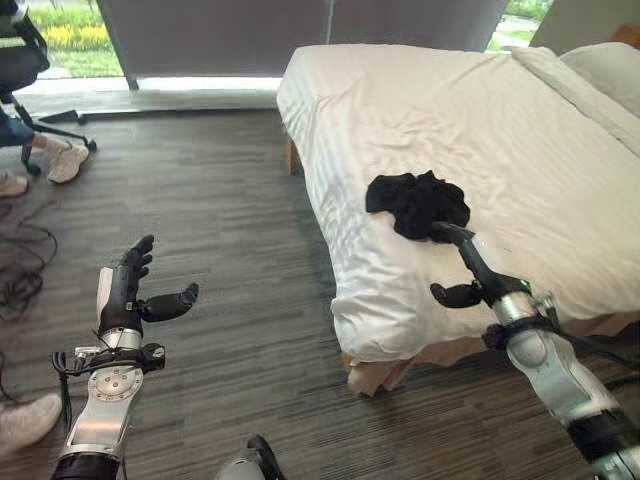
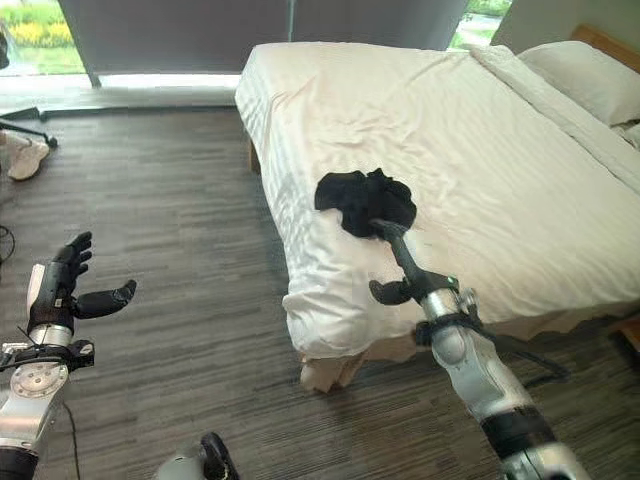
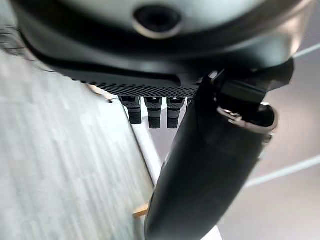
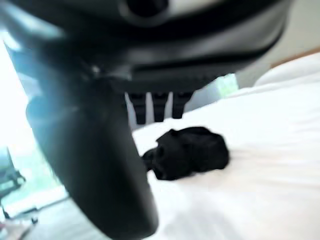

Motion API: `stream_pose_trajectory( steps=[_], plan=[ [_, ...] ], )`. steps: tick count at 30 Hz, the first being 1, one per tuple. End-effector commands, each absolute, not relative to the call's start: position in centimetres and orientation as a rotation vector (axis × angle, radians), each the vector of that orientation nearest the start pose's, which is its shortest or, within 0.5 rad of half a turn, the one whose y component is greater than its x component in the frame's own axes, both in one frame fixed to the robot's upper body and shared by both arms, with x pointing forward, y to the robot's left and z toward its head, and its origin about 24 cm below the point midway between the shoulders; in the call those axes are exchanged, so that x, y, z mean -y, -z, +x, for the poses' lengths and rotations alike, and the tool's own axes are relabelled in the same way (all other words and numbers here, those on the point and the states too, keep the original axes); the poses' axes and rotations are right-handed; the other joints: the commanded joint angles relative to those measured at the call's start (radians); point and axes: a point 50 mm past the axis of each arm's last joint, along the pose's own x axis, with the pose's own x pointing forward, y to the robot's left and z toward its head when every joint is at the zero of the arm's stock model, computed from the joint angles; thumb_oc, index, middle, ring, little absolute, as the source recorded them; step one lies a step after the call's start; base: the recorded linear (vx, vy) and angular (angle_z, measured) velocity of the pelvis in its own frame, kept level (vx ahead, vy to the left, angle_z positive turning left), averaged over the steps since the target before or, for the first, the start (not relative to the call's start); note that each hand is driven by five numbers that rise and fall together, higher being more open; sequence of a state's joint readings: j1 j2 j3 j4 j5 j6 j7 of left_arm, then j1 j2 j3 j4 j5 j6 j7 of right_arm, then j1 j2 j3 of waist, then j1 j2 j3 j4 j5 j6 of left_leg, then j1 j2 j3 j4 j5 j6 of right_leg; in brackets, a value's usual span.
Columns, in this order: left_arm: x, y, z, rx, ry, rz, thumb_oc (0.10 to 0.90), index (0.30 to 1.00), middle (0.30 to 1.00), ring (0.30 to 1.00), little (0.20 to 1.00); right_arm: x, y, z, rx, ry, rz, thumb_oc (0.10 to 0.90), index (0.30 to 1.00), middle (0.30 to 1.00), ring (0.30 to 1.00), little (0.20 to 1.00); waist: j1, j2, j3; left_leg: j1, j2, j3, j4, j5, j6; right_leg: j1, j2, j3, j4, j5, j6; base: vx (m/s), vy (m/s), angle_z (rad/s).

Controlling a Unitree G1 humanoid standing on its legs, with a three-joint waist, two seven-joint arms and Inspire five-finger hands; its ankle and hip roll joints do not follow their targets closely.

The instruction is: Pick up bed clothes into laundry basket.

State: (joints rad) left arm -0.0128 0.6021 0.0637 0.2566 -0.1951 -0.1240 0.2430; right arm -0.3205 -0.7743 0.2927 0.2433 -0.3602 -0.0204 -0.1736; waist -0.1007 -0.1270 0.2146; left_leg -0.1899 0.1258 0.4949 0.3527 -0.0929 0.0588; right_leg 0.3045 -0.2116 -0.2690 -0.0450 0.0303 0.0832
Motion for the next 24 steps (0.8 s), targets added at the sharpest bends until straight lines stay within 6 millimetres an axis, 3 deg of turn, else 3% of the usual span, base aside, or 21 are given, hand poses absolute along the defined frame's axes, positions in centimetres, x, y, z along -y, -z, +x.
stream_pose_trajectory(
  steps=[1, 3, 6, 7, 9, 10, 13, 15, 19, 21, 24],
  plan=[
    [-30.0, -12.6, 27.5, 0.257, -0.283, 0.513, 0.800, 0.900, 0.900, 0.900, 0.900, 26.7, -19.5, 34.2, 0.332, 0.205, -1.271, 0.800, 0.900, 0.900, 0.900, 0.900, 0.023, 0.019, -0.009, 0.276, 0.058, 0.055, -0.419, 0.165, -0.162, -0.227, 0.010, 0.057, 0.457, -0.146, 0.120, 0.16, 0.220, 0.16],
    [-30.3, -13.2, 27.8, 0.266, -0.285, 0.543, 0.800, 0.900, 0.900, 0.900, 0.900, 26.7, -20.2, 34.9, 0.332, 0.226, -1.268, 0.800, 0.900, 0.900, 0.900, 0.900, 0.023, 0.028, 0.015, 0.291, 0.053, 0.060, -0.432, 0.148, -0.156, -0.319, 0.000, 0.071, 0.527, -0.130, 0.126, 0.11, 0.095, 0.22],
    [-30.3, -13.9, 28.4, 0.290, -0.280, 0.546, 0.800, 0.900, 0.900, 0.900, 0.900, 27.7, -21.0, 35.3, 0.315, 0.268, -1.290, 0.800, 0.900, 0.900, 0.900, 0.900, 0.013, 0.045, 0.023, 0.297, 0.056, 0.051, -0.437, 0.133, -0.169, -0.350, -0.008, 0.058, 0.432, -0.153, 0.105, 0.20, -0.035, 0.15],
    [-30.1, -13.9, 28.4, 0.296, -0.271, 0.540, 0.800, 0.900, 0.900, 0.900, 0.900, 28.7, -21.4, 35.1, 0.294, 0.293, -1.320, 0.800, 0.900, 0.900, 0.900, 0.900, -0.005, 0.053, 0.028, 0.307, 0.057, 0.039, -0.439, 0.122, -0.179, -0.368, -0.004, 0.080, 0.323, -0.153, 0.100, 0.25, -0.152, 0.39],
    [-30.3, -14.2, 28.4, 0.303, -0.271, 0.541, 0.800, 0.900, 0.900, 0.900, 0.900, 29.7, -21.0, 34.7, 0.259, 0.322, -1.314, 0.800, 0.900, 0.900, 0.900, 0.900, -0.026, 0.067, 0.034, 0.315, 0.073, 0.009, -0.440, 0.103, -0.195, -0.389, -0.040, 0.127, 0.121, -0.090, 0.125, 0.23, -0.203, 0.41],
    [-30.8, -13.6, 28.1, 0.276, -0.289, 0.558, 0.800, 0.900, 0.900, 0.900, 0.900, 30.3, -20.0, 34.4, 0.224, 0.326, -1.311, 0.800, 0.900, 0.900, 0.900, 0.900, -0.029, 0.070, 0.038, 0.314, 0.081, 0.017, -0.440, 0.113, -0.189, -0.412, -0.055, 0.140, 0.103, -0.051, 0.124, 0.12, -0.164, 0.33],
    [-30.9, -14.0, 28.1, 0.288, -0.281, 0.573, 0.800, 0.900, 0.900, 0.900, 0.900, 30.9, -20.2, 34.4, 0.201, 0.341, -1.327, 0.800, 0.900, 0.900, 0.900, 0.900, -0.025, 0.054, 0.024, 0.356, 0.069, 0.006, -0.432, 0.089, -0.206, -0.375, -0.065, 0.147, 0.031, -0.045, 0.142, 0.22, -0.130, 0.56],
    [-30.7, -12.8, 27.6, 0.262, -0.275, 0.541, 0.800, 0.900, 0.900, 0.900, 0.900, 30.5, -21.4, 34.4, 0.245, 0.314, -1.377, 0.800, 0.900, 0.900, 0.900, 0.900, -0.031, 0.054, -0.001, 0.373, 0.086, 0.022, -0.427, 0.112, -0.219, -0.336, -0.046, 0.136, -0.028, 0.002, 0.135, 0.19, -0.240, 0.36],
    [-32.5, -11.8, 26.2, 0.197, -0.293, 0.533, 0.800, 0.900, 0.900, 0.900, 0.900, 30.8, -22.3, 34.3, 0.254, 0.306, -1.394, 0.800, 0.900, 0.900, 0.900, 0.900, -0.029, 0.072, -0.013, 0.387, 0.095, 0.006, -0.433, 0.107, -0.237, -0.306, -0.036, 0.136, -0.037, -0.013, 0.139, 0.13, -0.120, 0.06],
    [-33.4, -11.5, 25.4, 0.169, -0.289, 0.529, 0.800, 0.900, 0.900, 0.900, 0.900, 30.5, -23.4, 34.0, 0.285, 0.280, -1.416, 0.800, 0.900, 0.900, 0.900, 0.900, -0.040, 0.105, -0.012, 0.379, 0.115, -0.002, -0.439, 0.131, -0.256, -0.290, -0.023, 0.125, -0.041, -0.023, 0.128, 0.08, -0.125, 0.22],
    [-33.6, -11.4, 25.3, 0.167, -0.287, 0.524, 0.800, 0.900, 0.900, 0.900, 0.900, 30.5, -23.4, 34.0, 0.290, 0.276, -1.418, 0.800, 0.900, 0.900, 0.900, 0.900, -0.045, 0.114, -0.012, 0.377, 0.120, -0.002, -0.440, 0.135, -0.260, -0.286, -0.020, 0.123, -0.042, -0.027, 0.124, 0.02, -0.059, -0.12]
  ],
)
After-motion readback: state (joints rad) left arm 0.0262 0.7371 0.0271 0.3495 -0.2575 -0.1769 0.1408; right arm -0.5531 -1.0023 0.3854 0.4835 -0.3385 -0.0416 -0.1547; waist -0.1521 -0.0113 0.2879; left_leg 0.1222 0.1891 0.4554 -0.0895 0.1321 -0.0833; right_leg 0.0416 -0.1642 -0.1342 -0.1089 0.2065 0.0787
